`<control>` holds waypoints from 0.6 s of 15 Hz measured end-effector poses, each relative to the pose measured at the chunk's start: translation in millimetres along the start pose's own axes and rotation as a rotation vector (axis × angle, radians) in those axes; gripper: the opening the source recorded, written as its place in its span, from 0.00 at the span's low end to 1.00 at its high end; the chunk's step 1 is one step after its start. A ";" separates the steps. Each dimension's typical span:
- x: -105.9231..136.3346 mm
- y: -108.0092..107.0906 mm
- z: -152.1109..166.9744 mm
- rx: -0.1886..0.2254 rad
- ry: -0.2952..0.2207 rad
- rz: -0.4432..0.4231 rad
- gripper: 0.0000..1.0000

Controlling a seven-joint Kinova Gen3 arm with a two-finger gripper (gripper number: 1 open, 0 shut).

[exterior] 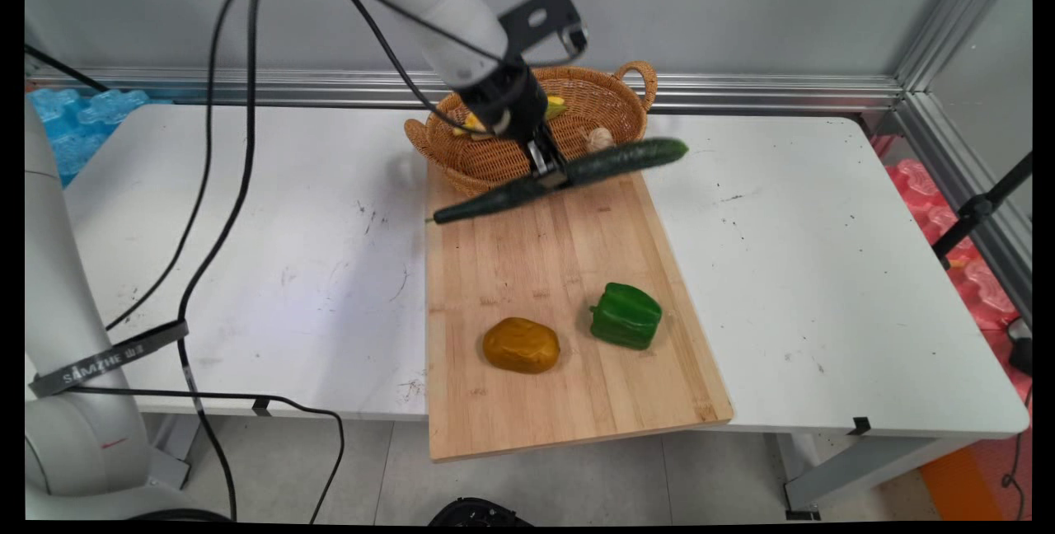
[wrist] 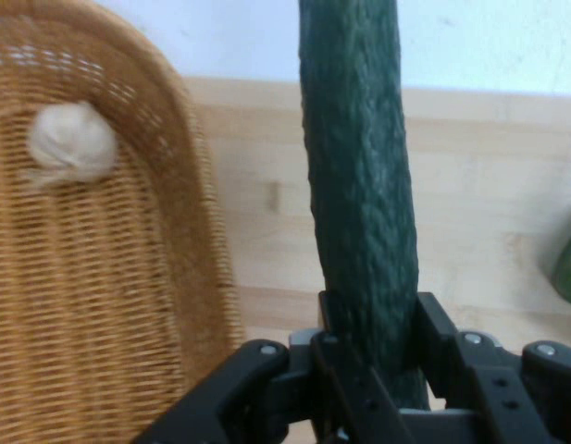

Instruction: Place the picked object in the vegetable basket

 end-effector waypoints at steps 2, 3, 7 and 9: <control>2.1 -9.1 -13.9 0.012 0.013 -0.010 0.00; 3.2 -15.6 -21.9 0.022 0.022 -0.021 0.00; 5.5 -40.2 -42.9 0.064 0.044 -0.061 0.00; 7.4 -54.5 -50.2 0.092 0.057 -0.085 0.00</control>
